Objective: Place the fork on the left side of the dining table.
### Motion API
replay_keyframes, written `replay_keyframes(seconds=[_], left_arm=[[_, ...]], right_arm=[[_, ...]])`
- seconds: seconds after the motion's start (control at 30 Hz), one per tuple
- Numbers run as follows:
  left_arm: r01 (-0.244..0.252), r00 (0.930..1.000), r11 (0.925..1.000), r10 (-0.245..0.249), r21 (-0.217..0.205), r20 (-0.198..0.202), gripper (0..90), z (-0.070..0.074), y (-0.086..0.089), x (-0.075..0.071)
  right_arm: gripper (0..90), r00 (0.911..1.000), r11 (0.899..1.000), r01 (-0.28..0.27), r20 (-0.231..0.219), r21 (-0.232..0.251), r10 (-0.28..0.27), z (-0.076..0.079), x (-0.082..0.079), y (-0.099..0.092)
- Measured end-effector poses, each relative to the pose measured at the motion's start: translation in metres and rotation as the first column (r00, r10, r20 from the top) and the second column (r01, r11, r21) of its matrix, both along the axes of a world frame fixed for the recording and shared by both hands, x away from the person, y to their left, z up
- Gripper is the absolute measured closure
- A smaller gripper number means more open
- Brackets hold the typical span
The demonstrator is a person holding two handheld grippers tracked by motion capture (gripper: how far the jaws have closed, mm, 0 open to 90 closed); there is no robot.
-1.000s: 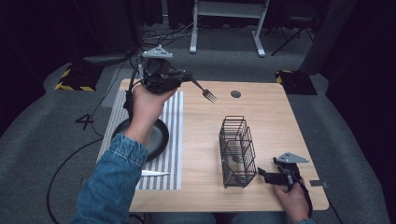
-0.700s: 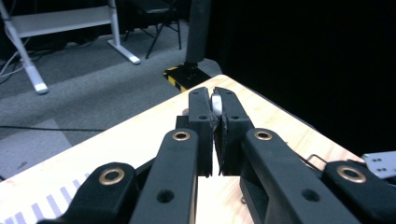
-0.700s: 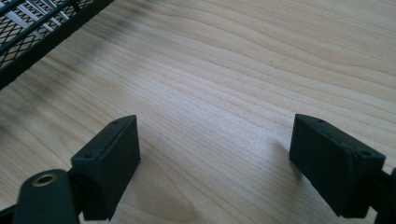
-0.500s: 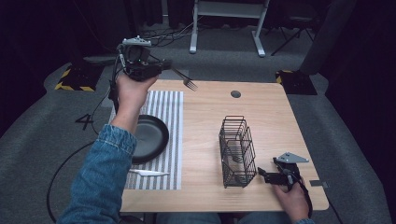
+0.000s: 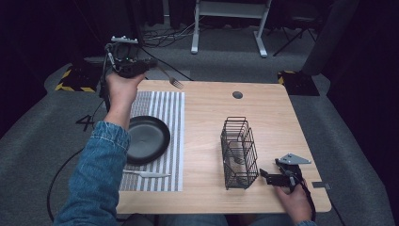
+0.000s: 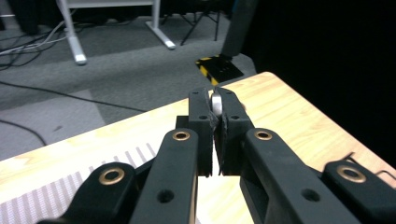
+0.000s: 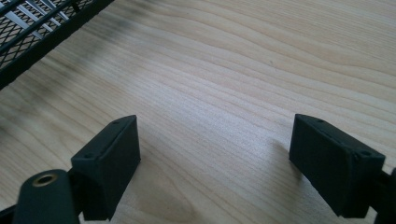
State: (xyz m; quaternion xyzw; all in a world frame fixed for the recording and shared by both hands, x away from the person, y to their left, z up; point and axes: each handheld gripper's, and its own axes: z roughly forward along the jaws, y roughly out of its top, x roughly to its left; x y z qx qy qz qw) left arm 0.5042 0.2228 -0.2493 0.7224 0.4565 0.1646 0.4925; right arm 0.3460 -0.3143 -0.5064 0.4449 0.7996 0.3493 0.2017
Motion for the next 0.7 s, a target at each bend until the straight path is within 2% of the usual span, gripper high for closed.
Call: replay_keyframes(seconds=[0.13, 0.23, 0.43, 0.6, 0.7], left_arm=[[-0.036, 0.9992, 0.9993, 0.036, 0.004, -0.019, 86.3, -0.008, 0.013, 0.003], [-0.055, 0.9978, 0.9983, 0.054, -0.02, -0.039, 86.3, -0.018, 0.021, 0.007], [-0.088, 0.9927, 0.9957, 0.085, -0.031, -0.085, 86.3, -0.036, 0.031, 0.019], [-0.096, 0.9897, 0.995, 0.093, -0.028, -0.109, 86.3, -0.048, 0.035, 0.028], [-0.099, 0.9864, 0.9941, 0.093, -0.044, -0.136, 86.3, -0.057, 0.039, 0.033]], right_arm=[[16.3, 1.0, 1.0, 0.001, 0.0, 0.0, -0.001, 0.0, 0.0, 0.0], [16.2, 1.0, 1.0, 0.001, 0.0, 0.0, -0.001, 0.0, 0.0, 0.0], [16.3, 1.0, 1.0, 0.003, 0.0, 0.0, -0.003, 0.0, 0.0, 0.0], [16.3, 1.0, 1.0, 0.003, 0.002, 0.0, -0.003, 0.0, 0.001, 0.0], [16.3, 1.0, 1.0, 0.004, 0.002, 0.0, -0.004, 0.0, 0.001, 0.0]])
